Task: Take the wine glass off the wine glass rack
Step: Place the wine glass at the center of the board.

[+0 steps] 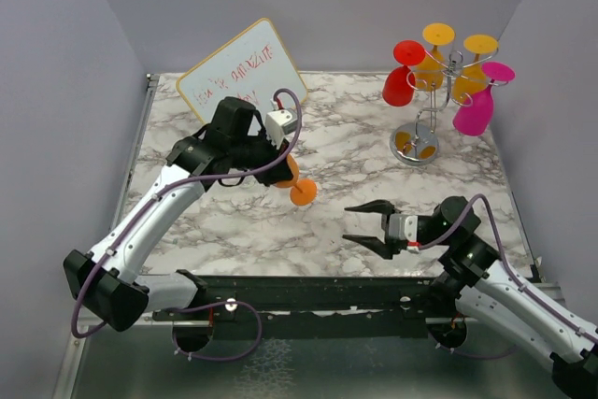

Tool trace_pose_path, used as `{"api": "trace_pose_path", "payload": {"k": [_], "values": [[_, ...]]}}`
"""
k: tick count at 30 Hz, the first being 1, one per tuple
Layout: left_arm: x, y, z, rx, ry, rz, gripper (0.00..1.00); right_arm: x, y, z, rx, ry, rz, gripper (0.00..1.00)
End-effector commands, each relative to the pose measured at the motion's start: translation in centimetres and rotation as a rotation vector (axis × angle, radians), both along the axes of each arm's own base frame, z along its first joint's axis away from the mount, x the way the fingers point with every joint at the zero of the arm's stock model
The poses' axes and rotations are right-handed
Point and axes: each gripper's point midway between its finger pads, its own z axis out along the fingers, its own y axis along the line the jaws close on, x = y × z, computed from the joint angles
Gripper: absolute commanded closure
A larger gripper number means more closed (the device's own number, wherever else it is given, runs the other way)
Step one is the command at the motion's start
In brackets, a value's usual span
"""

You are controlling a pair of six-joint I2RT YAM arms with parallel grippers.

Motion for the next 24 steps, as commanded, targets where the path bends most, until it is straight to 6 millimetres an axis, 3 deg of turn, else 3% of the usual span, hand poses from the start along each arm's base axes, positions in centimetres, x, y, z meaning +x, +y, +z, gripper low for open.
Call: {"api": "trace_pose_path", "payload": {"k": [1, 4, 13, 17, 24], "values": [[4.3, 0.7, -0.7, 0.055, -0.040, 0.232, 1.00, 2.7, -0.8, 2.6, 0.120, 0.027, -0.178, 0.37], [6.4, 1.3, -1.5, 0.102, -0.067, 0.350, 1.00, 3.5, -1.3, 4.9, 0.226, 0.116, -0.248, 0.21], [10.1, 1.9, -5.7, 0.307, -0.107, 0.522, 1.00, 5.9, -3.3, 9.0, 0.460, 0.482, -0.439, 0.01], [11.0, 1.1, -6.9, 0.361, -0.117, 0.524, 1.00, 7.9, -3.7, 9.6, 0.539, 0.843, -0.571, 0.00], [13.2, 1.6, -9.0, 0.484, -0.134, 0.567, 1.00, 7.7, -0.6, 10.5, 0.392, 1.055, -0.527, 0.00]]}}
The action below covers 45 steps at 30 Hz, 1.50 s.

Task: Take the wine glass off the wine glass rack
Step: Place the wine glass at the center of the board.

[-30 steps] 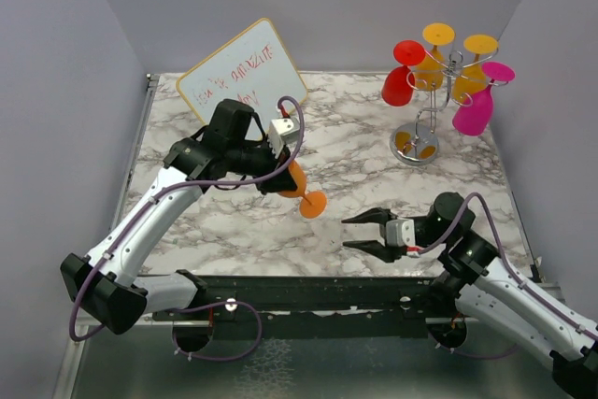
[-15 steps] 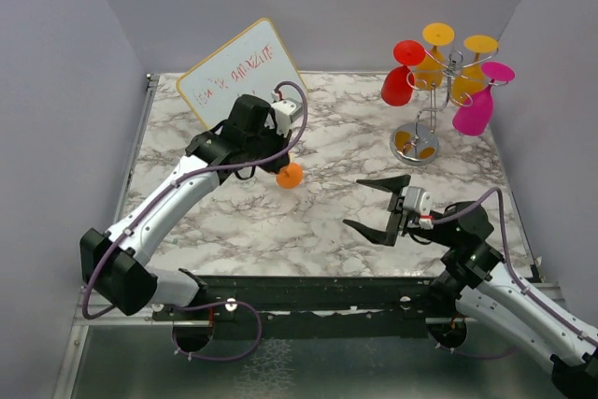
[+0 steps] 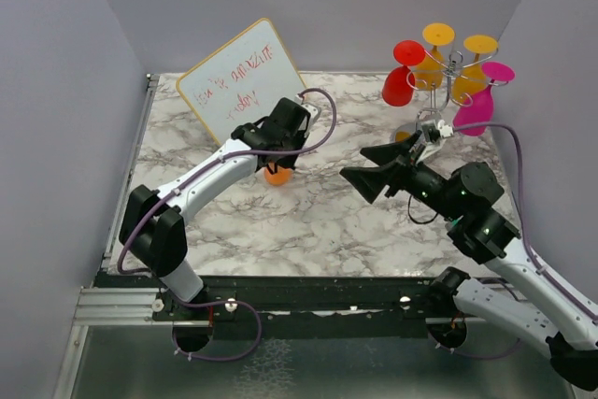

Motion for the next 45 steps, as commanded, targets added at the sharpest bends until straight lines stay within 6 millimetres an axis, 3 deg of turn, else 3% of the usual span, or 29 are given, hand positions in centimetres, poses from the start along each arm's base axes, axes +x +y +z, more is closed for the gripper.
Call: {"api": "trace_pose_path", "payload": {"k": [1, 5, 12, 16, 29, 37, 45], "values": [[2.4, 1.1, 0.4, 0.094, -0.065, 0.078, 1.00, -0.1, 1.1, -1.8, -0.006, 0.242, 0.030, 0.00], [3.3, 1.1, 0.0, 0.126, -0.070, 0.081, 1.00, -0.4, 0.8, -1.0, 0.019, 0.209, 0.033, 0.00], [3.6, 1.3, -1.5, 0.154, -0.035, 0.091, 1.00, 0.3, -3.3, 0.3, 0.092, 0.165, -0.165, 0.00], [3.8, 1.4, -1.6, 0.136, -0.018, 0.093, 1.00, 0.2, -4.6, 0.7, 0.109, 0.139, -0.211, 0.00], [4.4, 2.0, -1.9, 0.101, 0.019, 0.107, 0.95, 0.0, -4.7, 0.2, 0.073, 0.169, -0.211, 0.00], [4.9, 1.2, -0.8, 0.056, 0.013, 0.086, 0.94, 0.0, -4.9, 0.2, 0.074, 0.170, -0.219, 0.00], [5.3, 1.8, -0.6, 0.056, 0.006, 0.102, 0.92, 0.0, -5.0, 0.2, 0.075, 0.169, -0.225, 0.00]]}}
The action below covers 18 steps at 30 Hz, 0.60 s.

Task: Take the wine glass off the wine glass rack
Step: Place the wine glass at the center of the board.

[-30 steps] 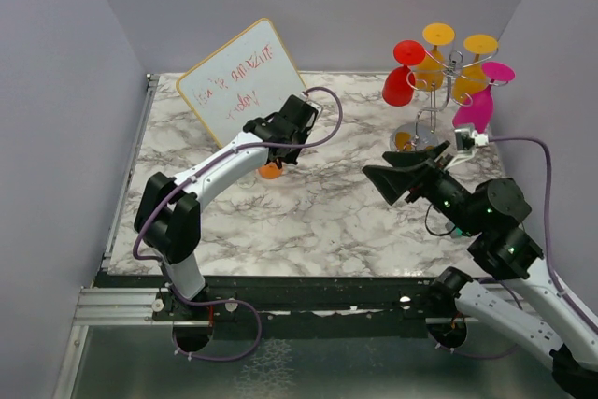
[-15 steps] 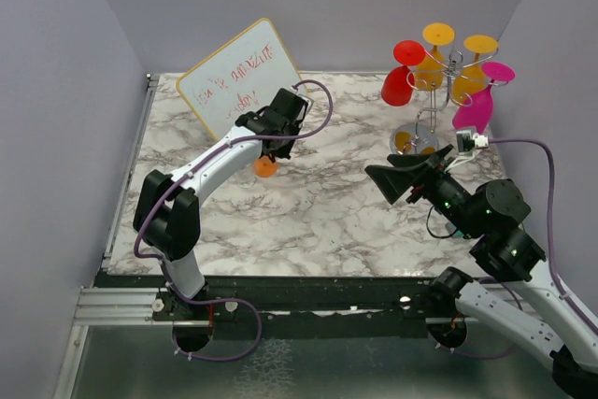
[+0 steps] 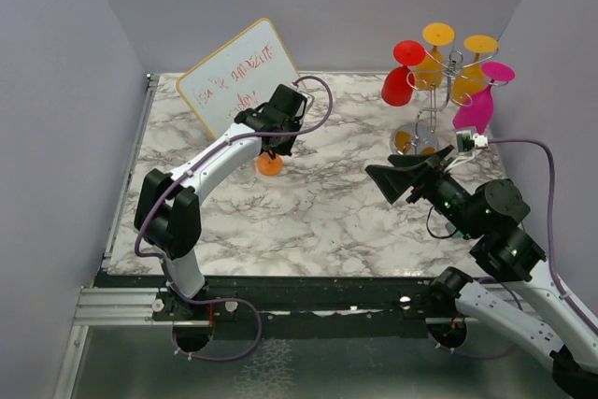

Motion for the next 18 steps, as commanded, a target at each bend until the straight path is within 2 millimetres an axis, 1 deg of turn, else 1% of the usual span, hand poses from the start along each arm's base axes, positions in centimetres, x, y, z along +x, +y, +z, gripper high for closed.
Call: {"api": "trace_pose_path", "payload": {"k": [1, 4, 7, 10, 15, 17, 18], "values": [[0.5, 0.1, 0.5, -0.015, -0.003, 0.007, 0.92, 0.1, -0.6, 0.1, -0.008, 0.003, -0.031, 0.00], [0.4, 0.2, 0.4, -0.010, 0.002, 0.008, 0.91, 0.1, -0.6, 0.1, -0.008, 0.003, -0.031, 0.00], [0.3, 0.2, 0.2, -0.012, 0.014, 0.004, 0.88, 0.2, -0.6, -0.1, -0.009, 0.006, -0.032, 0.00], [0.1, 0.2, -0.2, -0.010, 0.038, -0.006, 0.87, 0.2, -0.6, -0.2, -0.009, 0.008, -0.034, 0.00], [0.3, 0.3, -0.6, 0.008, 0.052, 0.001, 0.80, 0.2, -0.8, -0.2, -0.007, 0.008, -0.041, 0.00], [0.3, 0.3, -0.4, 0.005, 0.048, 0.000, 0.76, 0.2, -0.8, -0.1, -0.005, 0.007, -0.044, 0.00], [0.4, 0.2, -0.3, -0.001, 0.046, 0.001, 0.71, 0.2, -0.8, -0.2, -0.007, 0.007, -0.045, 0.00]]}}
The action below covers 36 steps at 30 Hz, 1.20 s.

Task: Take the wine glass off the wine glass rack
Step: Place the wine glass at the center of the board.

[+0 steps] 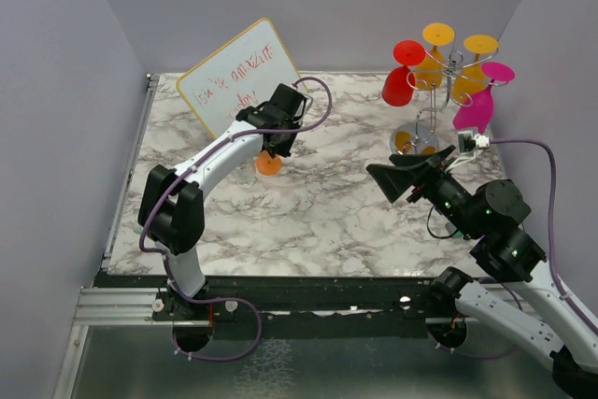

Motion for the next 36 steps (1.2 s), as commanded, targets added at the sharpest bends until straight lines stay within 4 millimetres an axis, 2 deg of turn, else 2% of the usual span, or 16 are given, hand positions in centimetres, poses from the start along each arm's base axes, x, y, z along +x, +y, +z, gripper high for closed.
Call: {"api": "trace_pose_path", "payload": {"k": [1, 7, 10, 12, 15, 17, 23, 27, 28, 29, 31, 34, 36], "values": [[0.1, -0.2, 0.9, -0.020, 0.008, -0.003, 0.63, 0.1, -0.6, -0.2, -0.009, 0.005, -0.031, 0.00], [0.6, -0.7, 2.9, -0.057, -0.025, 0.007, 0.38, 0.4, -0.3, -0.7, -0.016, 0.019, -0.031, 0.00], [0.7, -0.7, 4.2, -0.065, -0.050, 0.010, 0.32, 0.9, -0.6, -1.1, -0.030, 0.047, -0.057, 0.00], [0.6, -0.6, 5.4, -0.080, -0.072, 0.005, 0.28, 1.6, -1.2, -1.9, -0.052, 0.077, -0.111, 0.00], [0.2, -0.6, 7.1, -0.106, -0.103, -0.010, 0.22, 3.0, -3.0, -4.7, -0.103, 0.185, -0.250, 0.00], [0.0, -0.4, 8.5, -0.120, -0.135, -0.011, 0.19, 3.4, -3.6, -5.7, -0.134, 0.222, -0.294, 0.00], [-0.8, 1.7, 12.6, -0.141, -0.258, 0.051, 0.13, 3.7, -3.1, -5.6, -0.227, 0.215, -0.267, 0.00], [-2.4, 2.7, 14.7, -0.209, -0.328, 0.075, 0.11, 4.5, -2.8, -5.8, -0.339, 0.218, -0.267, 0.00], [-3.0, 3.1, 14.6, -0.216, -0.334, 0.083, 0.10, 4.7, -2.7, -5.9, -0.362, 0.220, -0.263, 0.00], [-3.6, 3.6, 15.5, -0.241, -0.363, 0.094, 0.09, 4.9, -2.4, -5.9, -0.382, 0.226, -0.257, 0.00], [-4.7, 4.3, 15.8, -0.269, -0.389, 0.109, 0.08, 5.1, -1.5, -5.7, -0.411, 0.227, -0.212, 0.00], [-6.5, 5.2, 16.3, -0.332, -0.423, 0.126, 0.03, 4.2, 1.1, -3.1, -0.334, 0.201, -0.081, 0.00], [-7.8, 5.3, 16.0, -0.374, -0.426, 0.118, 0.03, 3.7, 2.1, -1.2, -0.263, 0.127, -0.023, 0.00]]}}
